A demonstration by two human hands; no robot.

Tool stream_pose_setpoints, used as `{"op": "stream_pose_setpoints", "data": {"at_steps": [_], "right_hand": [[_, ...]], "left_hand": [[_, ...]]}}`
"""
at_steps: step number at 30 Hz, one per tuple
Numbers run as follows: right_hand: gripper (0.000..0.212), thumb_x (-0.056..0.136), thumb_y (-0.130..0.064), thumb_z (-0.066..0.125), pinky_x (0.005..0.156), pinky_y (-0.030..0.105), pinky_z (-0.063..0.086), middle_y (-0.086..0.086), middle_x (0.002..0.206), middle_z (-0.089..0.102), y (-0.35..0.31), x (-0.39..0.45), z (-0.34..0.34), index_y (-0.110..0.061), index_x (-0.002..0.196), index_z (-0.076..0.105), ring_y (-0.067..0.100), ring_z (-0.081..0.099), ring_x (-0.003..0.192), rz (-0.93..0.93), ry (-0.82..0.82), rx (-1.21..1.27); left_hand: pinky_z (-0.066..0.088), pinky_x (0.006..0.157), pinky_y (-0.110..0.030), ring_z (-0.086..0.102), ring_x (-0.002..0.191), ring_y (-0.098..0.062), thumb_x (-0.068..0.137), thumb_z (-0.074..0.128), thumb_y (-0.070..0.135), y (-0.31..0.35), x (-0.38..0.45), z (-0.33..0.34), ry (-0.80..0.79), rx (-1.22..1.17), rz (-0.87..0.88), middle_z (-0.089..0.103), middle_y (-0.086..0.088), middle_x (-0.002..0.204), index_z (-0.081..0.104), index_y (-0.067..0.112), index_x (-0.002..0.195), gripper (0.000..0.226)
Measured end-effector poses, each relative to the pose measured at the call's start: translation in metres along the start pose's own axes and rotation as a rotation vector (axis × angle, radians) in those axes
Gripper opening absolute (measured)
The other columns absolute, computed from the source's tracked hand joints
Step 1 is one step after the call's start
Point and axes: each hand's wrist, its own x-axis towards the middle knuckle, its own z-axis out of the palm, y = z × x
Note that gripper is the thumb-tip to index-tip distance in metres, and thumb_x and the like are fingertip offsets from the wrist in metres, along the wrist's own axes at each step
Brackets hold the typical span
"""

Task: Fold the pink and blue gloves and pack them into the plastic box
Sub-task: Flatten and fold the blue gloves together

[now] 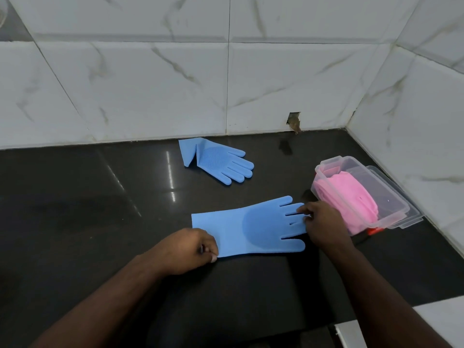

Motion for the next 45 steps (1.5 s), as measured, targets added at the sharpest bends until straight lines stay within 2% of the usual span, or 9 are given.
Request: {"op": "stream_pose_setpoints", "data": {"at_steps": [4,8,18,25,31,34,36,39,45], "right_hand": [[0.019,0.085,-0.014,0.066,0.084,0.039,0.055,0.003,0.102,0.073,-0.015,-0.011,0.001,-0.018,0.101,0.076,0.021,0.065,0.091,-0.035,0.067,-0.014],[0.020,0.089,-0.019,0.063,0.072,0.022,0.051,-0.004,0.100,0.073,-0.042,-0.015,0.011,-0.019,0.106,0.074,0.005,0.062,0.073,-0.082,-0.002,0.099],[0.026,0.093,-0.026,0.060,0.087,0.021,0.050,-0.007,0.108,0.072,-0.057,-0.015,0.019,-0.024,0.117,0.069,0.005,0.064,0.094,-0.106,-0.170,0.126],[0.023,0.091,-0.027,0.064,0.073,0.011,0.045,-0.013,0.099,0.069,-0.046,-0.017,0.011,-0.026,0.114,0.070,0.001,0.064,0.083,-0.065,-0.185,0.167],[0.022,0.091,-0.025,0.064,0.053,0.004,0.042,-0.016,0.089,0.066,-0.041,-0.012,0.005,-0.028,0.112,0.069,-0.006,0.062,0.071,-0.053,-0.159,0.199],[0.023,0.089,-0.023,0.063,0.056,0.003,0.041,-0.016,0.087,0.065,-0.044,-0.007,0.005,-0.027,0.111,0.068,-0.006,0.059,0.071,-0.063,-0.122,0.211],[0.025,0.089,-0.023,0.062,0.064,0.006,0.036,-0.015,0.090,0.065,-0.047,-0.003,0.008,-0.025,0.113,0.069,0.000,0.057,0.075,-0.076,-0.110,0.182],[0.025,0.089,-0.022,0.060,0.075,0.016,0.038,-0.011,0.097,0.067,-0.054,0.001,0.014,-0.024,0.113,0.068,0.003,0.058,0.084,-0.078,-0.109,0.170],[0.025,0.091,-0.021,0.058,0.087,0.023,0.048,-0.006,0.109,0.071,-0.063,-0.005,0.025,-0.020,0.114,0.070,0.010,0.063,0.100,-0.096,-0.147,0.152]], "left_hand": [[0.052,0.075,-0.024,0.063,0.082,0.000,0.087,0.065,0.043,0.005,0.011,-0.007,0.191,-0.082,-0.040,0.068,0.021,0.089,0.072,0.036,0.086,0.010],[0.051,0.078,-0.029,0.060,0.087,-0.007,0.093,0.058,0.025,0.013,0.044,-0.016,0.384,0.122,-0.087,0.065,0.012,0.095,0.071,0.030,0.095,0.014],[0.051,0.087,-0.041,0.059,0.110,-0.025,0.097,0.054,0.028,0.017,0.123,-0.041,0.405,0.458,-0.214,0.061,-0.002,0.121,0.061,0.021,0.126,0.031],[0.042,0.072,-0.037,0.059,0.095,-0.025,0.099,0.048,0.022,0.017,0.147,-0.047,0.463,0.515,-0.244,0.058,-0.004,0.103,0.064,0.018,0.105,0.019],[0.047,0.074,-0.038,0.060,0.083,-0.021,0.094,0.047,0.037,0.035,0.138,-0.053,0.525,0.330,-0.128,0.066,0.005,0.085,0.058,0.023,0.090,0.019],[0.046,0.068,-0.032,0.060,0.075,-0.007,0.093,0.052,0.043,0.047,0.123,-0.047,0.455,-0.008,-0.006,0.066,0.013,0.083,0.059,0.028,0.090,0.016],[0.049,0.073,-0.032,0.061,0.083,-0.008,0.094,0.055,0.041,0.047,0.115,-0.049,0.527,-0.106,0.048,0.068,0.015,0.088,0.063,0.029,0.093,0.015],[0.047,0.089,-0.042,0.058,0.104,-0.019,0.097,0.054,0.035,0.029,0.112,-0.062,0.599,0.124,-0.051,0.071,0.009,0.107,0.068,0.026,0.109,0.020],[0.037,0.101,-0.048,0.048,0.129,-0.025,0.100,0.045,0.029,0.001,0.125,-0.067,0.314,0.449,-0.262,0.059,0.002,0.140,0.055,0.031,0.138,0.040]]}}
